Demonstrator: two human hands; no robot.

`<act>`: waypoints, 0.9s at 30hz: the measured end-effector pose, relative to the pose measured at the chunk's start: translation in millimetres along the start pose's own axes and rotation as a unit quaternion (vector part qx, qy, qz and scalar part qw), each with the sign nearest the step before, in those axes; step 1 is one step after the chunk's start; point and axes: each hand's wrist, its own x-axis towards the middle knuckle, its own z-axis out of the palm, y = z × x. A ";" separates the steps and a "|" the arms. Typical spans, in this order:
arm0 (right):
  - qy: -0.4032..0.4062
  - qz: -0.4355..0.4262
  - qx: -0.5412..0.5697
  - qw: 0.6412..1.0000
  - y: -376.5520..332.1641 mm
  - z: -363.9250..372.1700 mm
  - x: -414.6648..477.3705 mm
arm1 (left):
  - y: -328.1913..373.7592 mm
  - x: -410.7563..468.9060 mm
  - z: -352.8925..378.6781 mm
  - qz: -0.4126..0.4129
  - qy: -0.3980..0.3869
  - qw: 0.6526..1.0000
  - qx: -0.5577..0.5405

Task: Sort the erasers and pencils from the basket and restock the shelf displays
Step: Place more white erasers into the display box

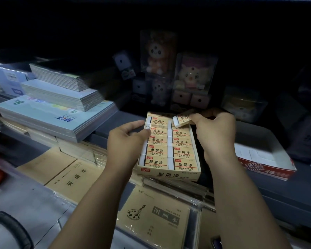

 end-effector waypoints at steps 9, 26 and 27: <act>-0.087 -0.007 -0.083 0.993 14.9 9.4 -0.9 | -0.4 3.1 -4.3 0.016 -0.045 0.998 0.028; -0.240 0.018 0.002 0.971 8.7 -7.8 -10.0 | 5.1 -0.1 -17.2 0.046 -0.043 0.996 0.062; -0.239 0.012 -0.004 0.971 9.9 -7.3 -9.6 | 5.4 1.3 -16.8 0.046 -0.044 0.995 0.074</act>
